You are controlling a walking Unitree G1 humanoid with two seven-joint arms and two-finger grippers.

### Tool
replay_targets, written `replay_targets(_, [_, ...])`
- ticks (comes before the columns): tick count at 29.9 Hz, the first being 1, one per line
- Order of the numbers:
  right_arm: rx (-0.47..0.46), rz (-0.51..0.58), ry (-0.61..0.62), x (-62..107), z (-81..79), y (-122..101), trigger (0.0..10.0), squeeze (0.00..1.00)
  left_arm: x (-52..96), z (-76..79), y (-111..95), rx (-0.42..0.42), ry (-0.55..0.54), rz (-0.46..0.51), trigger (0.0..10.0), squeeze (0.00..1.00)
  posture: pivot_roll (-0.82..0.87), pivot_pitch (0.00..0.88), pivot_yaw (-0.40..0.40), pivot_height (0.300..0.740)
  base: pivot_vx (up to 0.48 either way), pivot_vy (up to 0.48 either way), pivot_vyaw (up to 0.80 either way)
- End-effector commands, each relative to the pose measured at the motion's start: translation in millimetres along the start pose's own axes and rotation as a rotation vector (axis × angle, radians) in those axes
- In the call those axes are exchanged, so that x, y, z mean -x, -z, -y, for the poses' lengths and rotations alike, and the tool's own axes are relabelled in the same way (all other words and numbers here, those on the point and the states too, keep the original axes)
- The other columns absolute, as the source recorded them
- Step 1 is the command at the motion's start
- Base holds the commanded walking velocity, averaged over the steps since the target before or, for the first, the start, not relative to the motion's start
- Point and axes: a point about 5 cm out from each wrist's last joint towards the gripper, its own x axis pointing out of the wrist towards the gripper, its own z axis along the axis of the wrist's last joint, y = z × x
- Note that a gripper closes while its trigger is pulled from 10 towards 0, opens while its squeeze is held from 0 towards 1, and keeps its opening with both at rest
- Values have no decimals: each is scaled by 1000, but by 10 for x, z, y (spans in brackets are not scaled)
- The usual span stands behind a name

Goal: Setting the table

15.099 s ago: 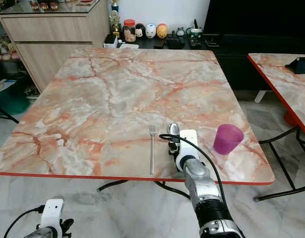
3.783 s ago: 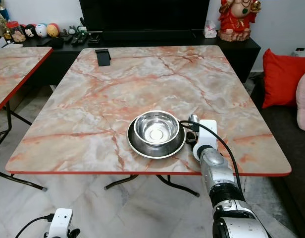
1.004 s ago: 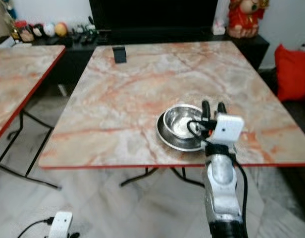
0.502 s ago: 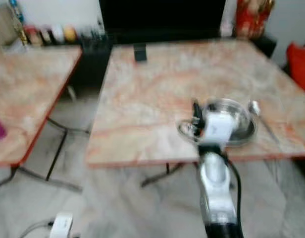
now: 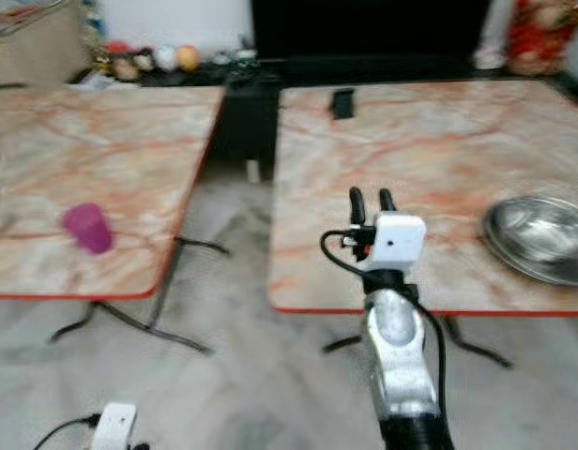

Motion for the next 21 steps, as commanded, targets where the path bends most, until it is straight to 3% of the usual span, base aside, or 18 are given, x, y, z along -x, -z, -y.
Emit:
replay_targets(1, [-2,36,-20,-30,-51,-86,10000,0,-8,-37,-54,-6,-13,9,10000,0,-80,0,20,736,0,461,0])
replay_targets(21, [3,53,-43,-129,-106,-171,10000,0,0,-124,-50,15,-40,-1,10000,0,-62,0,19,736,0,463,0])
